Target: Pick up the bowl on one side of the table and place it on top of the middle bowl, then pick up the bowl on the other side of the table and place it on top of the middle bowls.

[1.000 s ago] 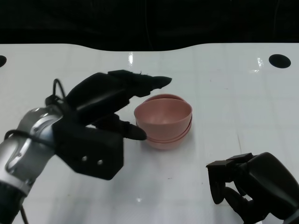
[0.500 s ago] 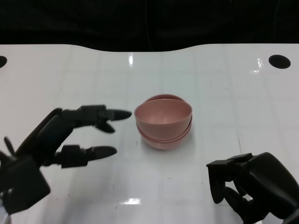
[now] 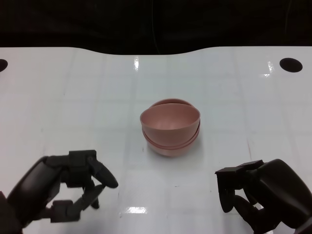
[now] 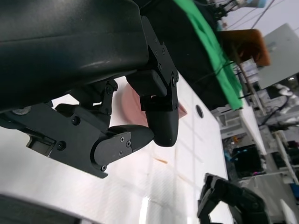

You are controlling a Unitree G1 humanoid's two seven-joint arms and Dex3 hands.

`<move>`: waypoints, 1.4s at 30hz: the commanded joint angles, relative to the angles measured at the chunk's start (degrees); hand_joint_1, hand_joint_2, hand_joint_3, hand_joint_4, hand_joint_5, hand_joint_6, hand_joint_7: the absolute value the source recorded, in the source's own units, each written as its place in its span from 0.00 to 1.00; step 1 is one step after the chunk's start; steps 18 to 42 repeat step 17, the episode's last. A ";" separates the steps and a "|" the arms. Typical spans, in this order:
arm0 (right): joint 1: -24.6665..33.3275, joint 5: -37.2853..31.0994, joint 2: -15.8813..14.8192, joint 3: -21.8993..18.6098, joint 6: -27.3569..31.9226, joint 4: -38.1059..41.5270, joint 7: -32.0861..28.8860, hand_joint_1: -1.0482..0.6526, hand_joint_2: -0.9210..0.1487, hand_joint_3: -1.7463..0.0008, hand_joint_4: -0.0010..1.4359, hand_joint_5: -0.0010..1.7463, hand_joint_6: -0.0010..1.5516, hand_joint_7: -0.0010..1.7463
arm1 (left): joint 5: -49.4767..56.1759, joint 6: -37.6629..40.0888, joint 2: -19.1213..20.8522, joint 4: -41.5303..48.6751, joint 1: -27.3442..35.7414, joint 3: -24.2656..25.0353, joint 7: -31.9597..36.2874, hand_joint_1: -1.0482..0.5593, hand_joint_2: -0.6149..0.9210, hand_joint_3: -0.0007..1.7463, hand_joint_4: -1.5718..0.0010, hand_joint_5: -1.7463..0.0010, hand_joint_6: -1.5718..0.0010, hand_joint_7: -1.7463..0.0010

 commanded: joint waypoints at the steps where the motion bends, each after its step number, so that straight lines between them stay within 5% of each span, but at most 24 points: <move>1: 0.02 0.56 -0.49 -0.60 0.53 -0.42 0.52 0.57 0.69 0.12 0.68 1.00 0.54 0.92 | 1.40 1.21 -0.11 -0.78 0.32 0.99 0.73 0.56 0.70 0.76 0.45 0.00 0.50 0.15; 42: -0.09 0.85 -0.32 -0.40 0.05 0.47 0.21 0.57 0.69 0.12 0.69 1.00 0.54 0.91 | 1.00 0.24 -0.93 1.78 -0.57 1.64 -0.87 0.54 0.68 0.78 0.47 0.00 0.52 0.14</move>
